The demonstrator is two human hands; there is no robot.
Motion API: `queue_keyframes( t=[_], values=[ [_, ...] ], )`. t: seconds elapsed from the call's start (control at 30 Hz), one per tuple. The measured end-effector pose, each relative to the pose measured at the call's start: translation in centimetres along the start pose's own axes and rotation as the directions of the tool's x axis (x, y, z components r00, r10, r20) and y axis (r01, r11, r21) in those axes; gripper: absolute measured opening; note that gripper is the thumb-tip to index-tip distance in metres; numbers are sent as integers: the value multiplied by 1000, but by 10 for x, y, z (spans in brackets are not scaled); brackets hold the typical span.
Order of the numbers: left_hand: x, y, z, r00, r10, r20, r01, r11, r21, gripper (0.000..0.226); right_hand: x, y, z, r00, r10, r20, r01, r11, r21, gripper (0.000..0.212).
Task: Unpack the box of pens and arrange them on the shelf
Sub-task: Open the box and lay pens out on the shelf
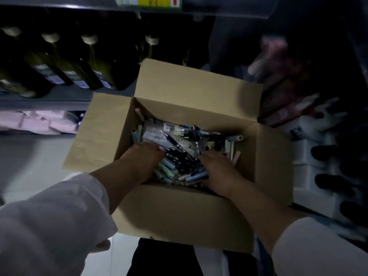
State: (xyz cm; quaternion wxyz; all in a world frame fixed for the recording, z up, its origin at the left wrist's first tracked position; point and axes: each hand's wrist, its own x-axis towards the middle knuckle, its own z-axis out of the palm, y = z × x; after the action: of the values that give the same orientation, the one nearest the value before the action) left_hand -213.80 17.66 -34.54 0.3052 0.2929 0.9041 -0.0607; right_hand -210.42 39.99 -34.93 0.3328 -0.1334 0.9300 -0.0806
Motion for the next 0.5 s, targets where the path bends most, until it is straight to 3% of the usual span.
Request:
queue_keyframes(
  t=[0.17,0.33,0.5],
  values=[
    [24,-3,17,999,46,-25,-45,997,61,48,19,2,20,999,6,-46,-11,993,-115,69],
    [33,-2,26,997,74,3,-74,988,138,60,26,1,25,997,17,-75,-29,986,-165,58],
    [34,-1,27,995,95,-31,-93,994,55,60,25,4,21,993,-23,-114,6,988,-152,39]
  ],
)
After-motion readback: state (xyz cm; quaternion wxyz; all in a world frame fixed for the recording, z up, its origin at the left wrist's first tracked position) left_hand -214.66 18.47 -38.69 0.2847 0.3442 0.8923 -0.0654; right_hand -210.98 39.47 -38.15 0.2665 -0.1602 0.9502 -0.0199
